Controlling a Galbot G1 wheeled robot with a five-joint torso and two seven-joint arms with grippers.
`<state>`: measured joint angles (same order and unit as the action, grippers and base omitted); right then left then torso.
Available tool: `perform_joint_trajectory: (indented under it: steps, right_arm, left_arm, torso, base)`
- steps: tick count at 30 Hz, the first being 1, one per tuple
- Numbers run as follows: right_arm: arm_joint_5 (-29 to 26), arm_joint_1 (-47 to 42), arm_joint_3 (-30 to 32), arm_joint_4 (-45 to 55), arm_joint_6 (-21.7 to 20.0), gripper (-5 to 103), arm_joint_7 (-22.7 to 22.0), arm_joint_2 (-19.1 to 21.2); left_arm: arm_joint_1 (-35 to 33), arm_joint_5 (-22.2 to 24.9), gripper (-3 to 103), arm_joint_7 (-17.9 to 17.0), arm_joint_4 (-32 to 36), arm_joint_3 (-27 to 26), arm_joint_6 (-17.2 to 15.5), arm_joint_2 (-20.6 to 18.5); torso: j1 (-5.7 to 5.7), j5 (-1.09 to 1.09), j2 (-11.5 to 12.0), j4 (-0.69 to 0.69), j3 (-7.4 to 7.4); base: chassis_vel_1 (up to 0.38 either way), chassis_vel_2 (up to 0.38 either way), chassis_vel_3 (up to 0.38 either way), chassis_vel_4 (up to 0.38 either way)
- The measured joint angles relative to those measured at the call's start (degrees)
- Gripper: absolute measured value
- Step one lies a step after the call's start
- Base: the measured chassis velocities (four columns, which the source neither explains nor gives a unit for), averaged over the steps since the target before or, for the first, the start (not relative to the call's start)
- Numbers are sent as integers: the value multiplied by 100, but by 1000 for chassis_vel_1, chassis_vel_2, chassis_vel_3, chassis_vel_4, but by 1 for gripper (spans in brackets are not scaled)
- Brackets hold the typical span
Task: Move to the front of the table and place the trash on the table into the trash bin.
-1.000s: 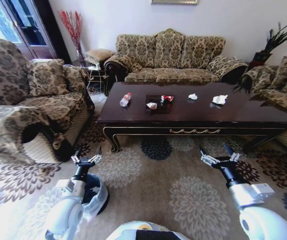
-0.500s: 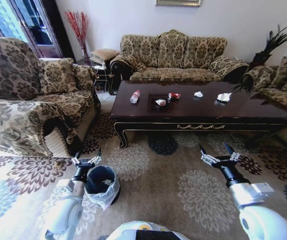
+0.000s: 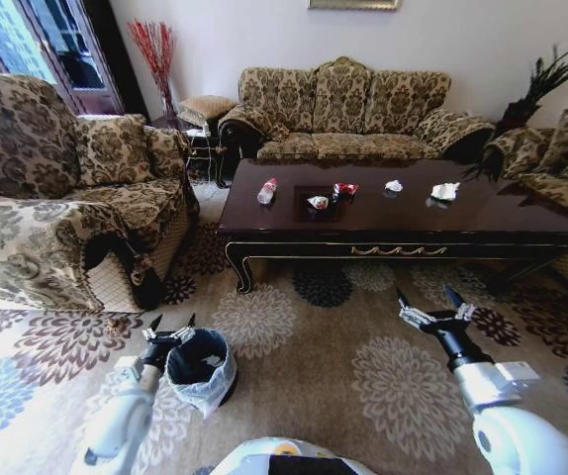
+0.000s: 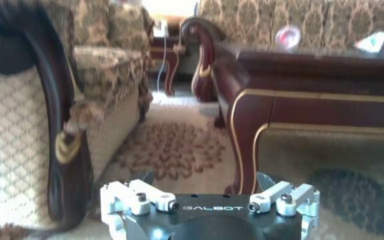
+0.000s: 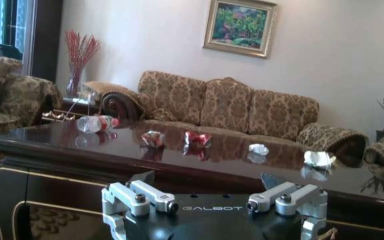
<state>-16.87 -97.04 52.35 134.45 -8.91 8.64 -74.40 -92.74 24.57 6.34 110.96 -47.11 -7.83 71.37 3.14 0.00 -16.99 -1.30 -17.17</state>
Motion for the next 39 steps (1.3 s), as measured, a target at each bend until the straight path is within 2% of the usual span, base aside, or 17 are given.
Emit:
perform_joint_trajectory:
  steps: [5, 15, 24, 32, 34, 39]
  right_arm:
    - [0, 11, -2, -28, 9, 100, 2, -6]
    - [14, 17, -38, -33, 4, 100, 2, 36]
    - [23, -24, -16, -13, 5, 100, 6, 29]
    - [21, -50, -3, -27, 33, 100, 11, 16]
    - [22, -43, -4, -43, 41, 100, 12, 12]
    - [23, -39, -2, -79, 67, 100, 12, 5]
  left_arm:
    - [69, -22, 100, 196, -525, -19, -7, -103]
    - [44, -73, 100, 476, -1016, 77, -187, -267]
    - [433, -111, 100, 542, -1664, 198, -547, -599]
    - [605, -119, 100, 603, -1895, 232, -795, -746]
    - [632, -115, 100, 736, -1921, 240, -947, -789]
    - [712, -98, 100, 786, -1922, 273, -1171, -848]
  torso:
    - [0, -1, 0, -1, 0]
    - [0, -1, 0, -1, 0]
    - [0, -1, 0, 0, 0]
    - [0, -2, 0, 0, 0]
    - [0, -2, 0, -1, 0]
    - [0, -1, 0, -1, 0]
  base:
    - [0, 0, 0, 0]
    - [0, 0, 0, 0]
    - [0, 0, 0, 0]
    - [0, 0, 0, 0]
    - [0, 0, 0, 0]
    - [0, 0, 0, 0]
